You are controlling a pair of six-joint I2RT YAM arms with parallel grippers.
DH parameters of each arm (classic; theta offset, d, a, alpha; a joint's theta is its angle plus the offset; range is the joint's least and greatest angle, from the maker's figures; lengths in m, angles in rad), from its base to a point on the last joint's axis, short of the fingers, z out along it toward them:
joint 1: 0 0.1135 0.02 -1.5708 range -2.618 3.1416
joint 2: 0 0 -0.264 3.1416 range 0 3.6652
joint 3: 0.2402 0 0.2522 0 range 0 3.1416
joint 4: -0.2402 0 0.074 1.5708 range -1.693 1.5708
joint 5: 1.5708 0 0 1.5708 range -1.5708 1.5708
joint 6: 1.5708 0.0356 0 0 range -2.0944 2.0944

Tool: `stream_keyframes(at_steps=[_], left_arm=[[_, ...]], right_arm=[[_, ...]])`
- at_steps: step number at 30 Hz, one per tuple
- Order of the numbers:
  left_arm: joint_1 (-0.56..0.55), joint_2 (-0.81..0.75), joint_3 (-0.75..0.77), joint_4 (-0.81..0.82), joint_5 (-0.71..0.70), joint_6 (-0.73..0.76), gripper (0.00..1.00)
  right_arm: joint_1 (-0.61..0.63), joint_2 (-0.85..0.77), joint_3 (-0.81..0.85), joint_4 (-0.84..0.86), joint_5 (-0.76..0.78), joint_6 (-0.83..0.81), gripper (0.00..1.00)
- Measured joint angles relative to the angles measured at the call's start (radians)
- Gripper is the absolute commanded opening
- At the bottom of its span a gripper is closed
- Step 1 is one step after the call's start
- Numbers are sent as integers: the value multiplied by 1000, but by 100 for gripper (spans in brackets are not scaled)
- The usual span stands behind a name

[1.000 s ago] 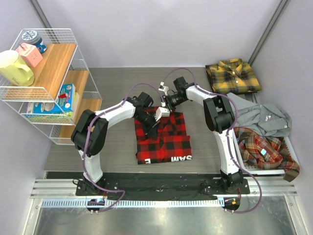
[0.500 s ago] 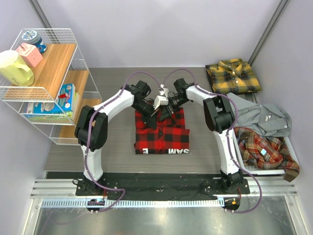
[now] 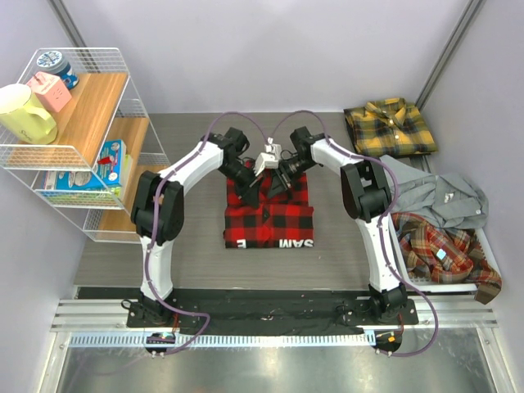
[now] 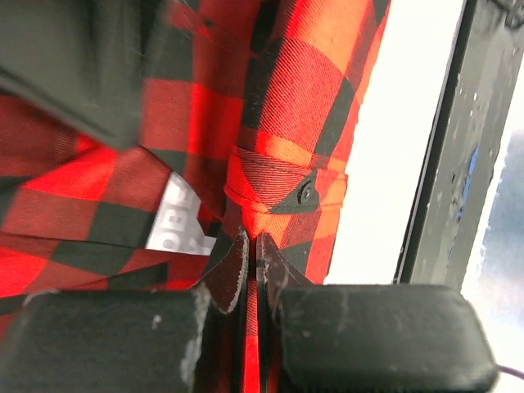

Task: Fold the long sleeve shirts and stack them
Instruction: Fold the shirt

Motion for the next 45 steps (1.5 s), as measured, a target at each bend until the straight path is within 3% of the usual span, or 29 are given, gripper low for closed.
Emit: stream_keyframes(at_steps=[6,15,24,33,45], left_arm=[[-5,-4,-98,-6,0,42,0],[-5,-23,-103,-11,4,49,0],[-13,-78,-163,-20,10,70,0],[-42,-213,-274,-63,48,46,0],[-75,-217,-191,-39,33,2,0]], right_arm=[[0,0,100,-5,4,12,27],[17,11,112,43,4,55,26],[44,51,5,45,4,34,20],[92,-59,-206,16,-18,-77,19],[133,-112,-304,-19,-22,-166,19]])
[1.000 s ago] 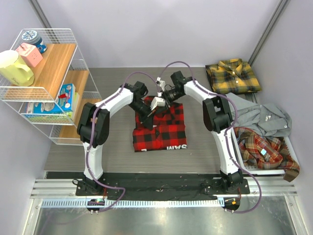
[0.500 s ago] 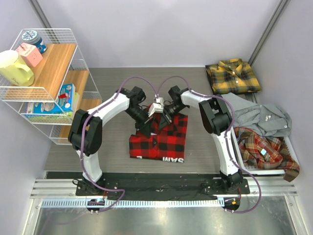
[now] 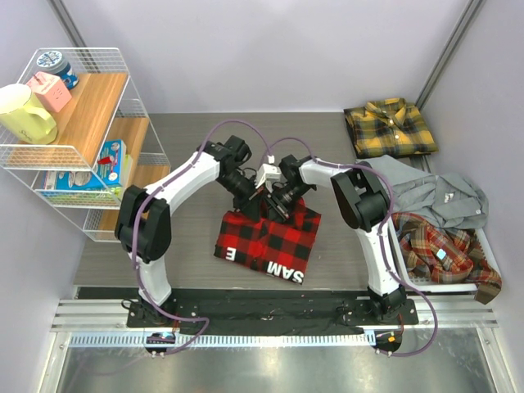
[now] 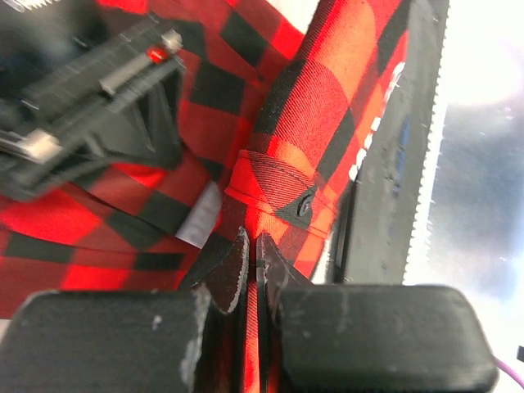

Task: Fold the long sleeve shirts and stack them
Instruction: Fold the shirt

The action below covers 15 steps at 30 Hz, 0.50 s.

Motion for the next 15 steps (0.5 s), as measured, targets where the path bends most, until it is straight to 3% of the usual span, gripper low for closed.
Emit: stream_keyframes(at_steps=[15], left_arm=[[-18,142,63,138,-72,-23,0]], right_arm=[[-15,-31,19,-78,76,-63,29]])
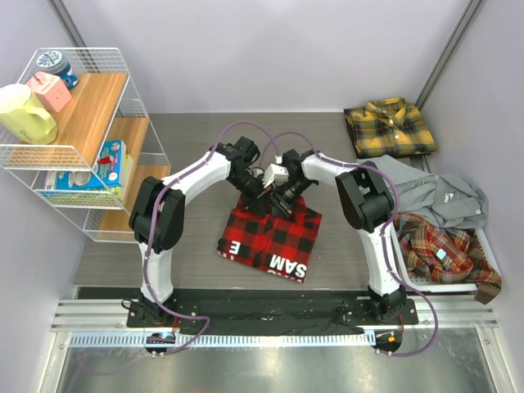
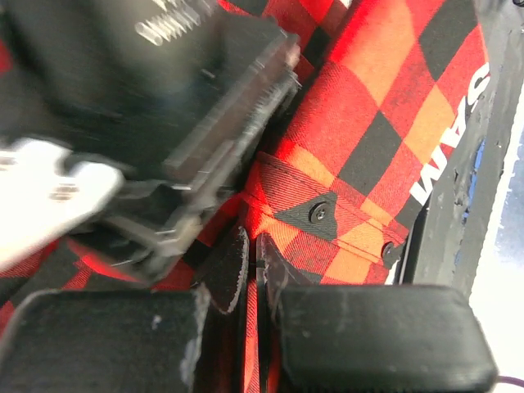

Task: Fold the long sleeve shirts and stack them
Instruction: Fold the shirt

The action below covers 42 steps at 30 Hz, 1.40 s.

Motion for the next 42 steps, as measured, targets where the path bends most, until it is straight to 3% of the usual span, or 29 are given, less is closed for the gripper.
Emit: stream_keyframes(at_steps=[13,22,42], left_arm=[[-2,5,9,10,1,16,0],[-3,59,56,11,-7,26,0],[1,159,146,137,-94,-21,0]], right_arm=[[-129,18,336,-44,56,37,29],[-110,166,337,3,94,110,28],[-110,167,335,-43,76,47,25]])
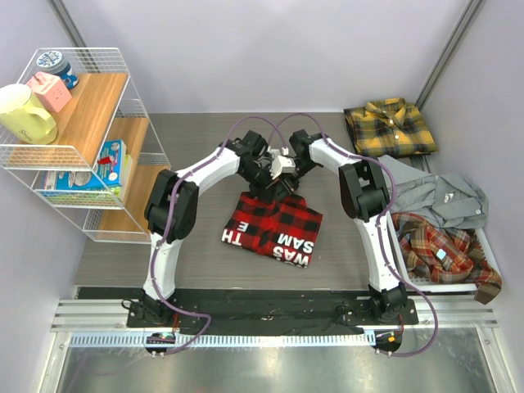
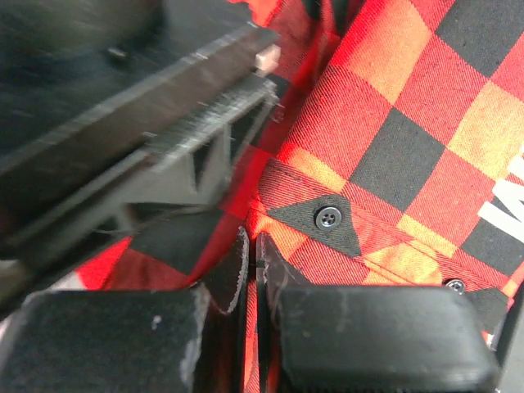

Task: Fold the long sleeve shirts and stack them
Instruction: Fold the shirt

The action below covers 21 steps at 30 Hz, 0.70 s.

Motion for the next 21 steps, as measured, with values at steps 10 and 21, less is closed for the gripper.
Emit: stream_keyframes(at_steps=[10,21], left_arm=[[2,3,10,79,-31,-6,11],[24,-87,-65,109,10,-96,47]], right_arm=[[0,1,0,-43,-16,-51,25],[13,9,-2,-132,-67,-185,25]])
